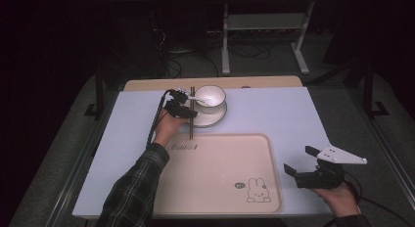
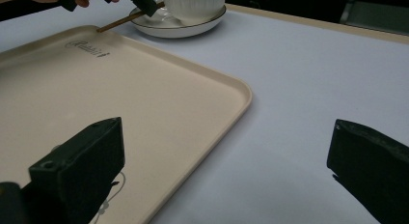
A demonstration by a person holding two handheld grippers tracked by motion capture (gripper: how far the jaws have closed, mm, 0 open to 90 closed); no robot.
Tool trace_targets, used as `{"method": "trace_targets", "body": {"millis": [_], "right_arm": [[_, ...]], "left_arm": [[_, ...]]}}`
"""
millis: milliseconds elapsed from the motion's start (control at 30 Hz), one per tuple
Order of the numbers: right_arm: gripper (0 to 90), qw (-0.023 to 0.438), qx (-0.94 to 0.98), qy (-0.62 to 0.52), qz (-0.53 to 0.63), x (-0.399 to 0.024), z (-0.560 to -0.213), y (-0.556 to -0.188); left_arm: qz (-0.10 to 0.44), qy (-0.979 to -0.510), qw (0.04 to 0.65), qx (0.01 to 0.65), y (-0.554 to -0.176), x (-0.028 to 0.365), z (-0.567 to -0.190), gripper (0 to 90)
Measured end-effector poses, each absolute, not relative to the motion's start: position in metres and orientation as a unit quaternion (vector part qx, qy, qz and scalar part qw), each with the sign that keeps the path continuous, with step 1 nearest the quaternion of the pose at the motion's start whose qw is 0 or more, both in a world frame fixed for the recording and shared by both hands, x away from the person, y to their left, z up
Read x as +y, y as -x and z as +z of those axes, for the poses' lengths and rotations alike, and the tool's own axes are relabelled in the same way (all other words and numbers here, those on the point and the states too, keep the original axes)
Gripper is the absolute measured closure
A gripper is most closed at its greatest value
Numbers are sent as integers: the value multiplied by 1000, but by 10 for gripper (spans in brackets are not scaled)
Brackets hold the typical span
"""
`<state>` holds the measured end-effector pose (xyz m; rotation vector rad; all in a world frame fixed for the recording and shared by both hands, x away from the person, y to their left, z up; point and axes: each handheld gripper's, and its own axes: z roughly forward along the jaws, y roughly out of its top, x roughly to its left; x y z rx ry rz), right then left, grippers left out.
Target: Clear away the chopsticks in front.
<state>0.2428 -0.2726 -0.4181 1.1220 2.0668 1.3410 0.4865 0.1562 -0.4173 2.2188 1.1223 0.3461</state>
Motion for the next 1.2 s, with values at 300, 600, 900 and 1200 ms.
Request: {"method": "trace_targets", "body": {"millis": [300,600,900,1200], "right_arm": [[0,215,744,-404,487,-273,-418,-242],[0,215,743,-405,488,-273,-418,-242],[0,215,741,-406,489,-274,-417,-241],[0,215,740,-409,489,-275,-417,-240]], "left_arm": [[142,-844,295,424,-492,161,-424,619],[153,-850,289,413,-502,161,-423,684],[161,-853,283,408,-513,159,-420,748],[165,-848,286,414,-518,159,-421,717]]}}
